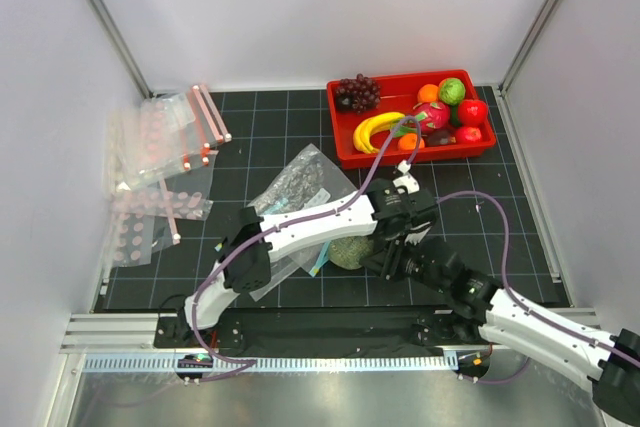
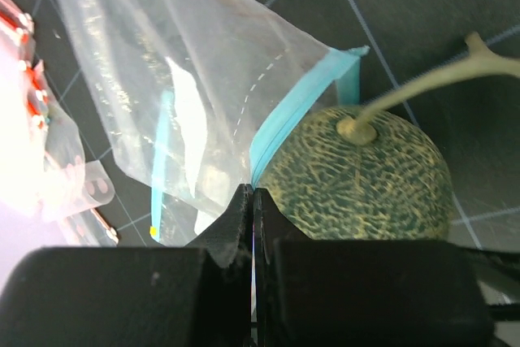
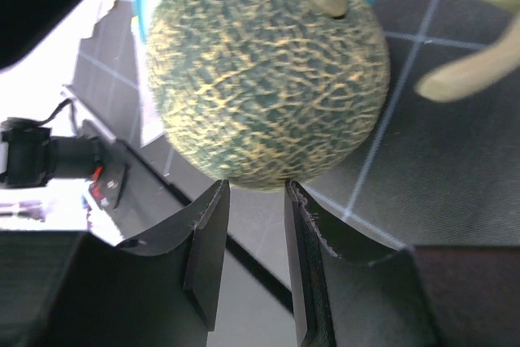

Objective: Place the food in the zip-top bag and seal the zipper
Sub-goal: Place the fake fruit in the zipper food storage bag.

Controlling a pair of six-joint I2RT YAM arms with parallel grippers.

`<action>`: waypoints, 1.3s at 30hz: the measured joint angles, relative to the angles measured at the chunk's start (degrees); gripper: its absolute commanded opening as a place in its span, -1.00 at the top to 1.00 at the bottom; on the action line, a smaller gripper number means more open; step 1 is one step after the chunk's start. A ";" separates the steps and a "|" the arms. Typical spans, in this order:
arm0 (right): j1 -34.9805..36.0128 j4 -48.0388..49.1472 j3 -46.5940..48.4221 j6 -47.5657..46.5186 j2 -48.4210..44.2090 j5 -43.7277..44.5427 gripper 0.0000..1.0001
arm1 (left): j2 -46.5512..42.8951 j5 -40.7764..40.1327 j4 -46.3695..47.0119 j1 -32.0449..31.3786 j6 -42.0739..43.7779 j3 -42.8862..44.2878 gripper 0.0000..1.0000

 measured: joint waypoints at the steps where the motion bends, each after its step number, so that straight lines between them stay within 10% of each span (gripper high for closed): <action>1: 0.00 0.35 -0.09 -0.17 0.57 0.50 0.20 | 0.13 0.50 -0.11 -0.13 0.00 0.00 0.99; 31: 0.57 26.51 -5.11 -1.81 12.33 14.10 0.21 | -3.48 22.71 8.15 1.31 4.48 -5.92 1.00; 39: 0.17 22.73 -5.70 -0.83 1.73 19.39 0.23 | -5.81 27.02 12.90 3.67 4.57 -13.66 1.00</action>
